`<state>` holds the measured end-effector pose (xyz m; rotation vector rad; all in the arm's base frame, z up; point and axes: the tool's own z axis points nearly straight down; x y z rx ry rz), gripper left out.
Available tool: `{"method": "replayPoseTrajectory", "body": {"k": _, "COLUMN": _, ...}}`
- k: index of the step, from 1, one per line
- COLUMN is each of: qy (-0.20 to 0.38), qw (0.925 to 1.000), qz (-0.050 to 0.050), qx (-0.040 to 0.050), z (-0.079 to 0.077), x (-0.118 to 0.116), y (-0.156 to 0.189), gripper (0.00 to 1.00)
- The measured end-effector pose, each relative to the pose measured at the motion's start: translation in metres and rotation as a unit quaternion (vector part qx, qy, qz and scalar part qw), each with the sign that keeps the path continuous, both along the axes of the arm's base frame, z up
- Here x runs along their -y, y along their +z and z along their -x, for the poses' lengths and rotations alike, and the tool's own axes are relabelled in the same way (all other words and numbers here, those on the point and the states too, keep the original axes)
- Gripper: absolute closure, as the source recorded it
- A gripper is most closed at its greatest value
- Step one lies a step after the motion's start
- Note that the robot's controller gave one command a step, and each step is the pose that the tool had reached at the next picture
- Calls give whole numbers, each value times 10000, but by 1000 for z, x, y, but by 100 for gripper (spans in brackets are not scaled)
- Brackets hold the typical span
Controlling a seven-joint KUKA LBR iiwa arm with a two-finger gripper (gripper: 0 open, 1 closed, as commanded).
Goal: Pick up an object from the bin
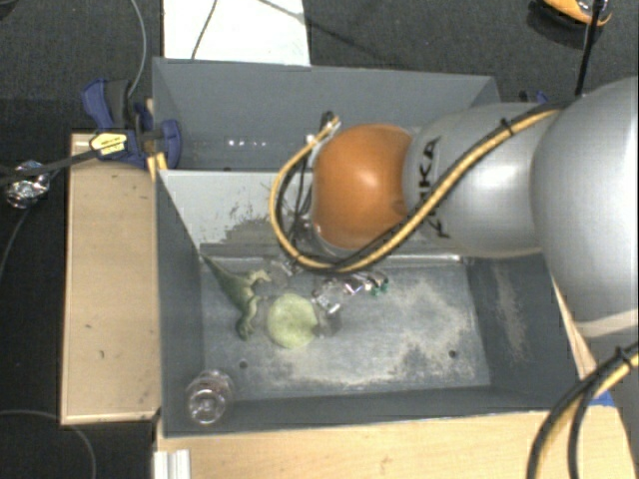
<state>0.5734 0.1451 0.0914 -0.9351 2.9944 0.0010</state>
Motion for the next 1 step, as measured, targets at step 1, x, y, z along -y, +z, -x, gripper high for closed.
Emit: {"method": "replayPoseTrajectory", "body": {"k": 1, "qy": 142, "qw": 9999, "qz": -8, "qx": 30, "z": -16, "x": -29, "y": -16, "gripper": 100}}
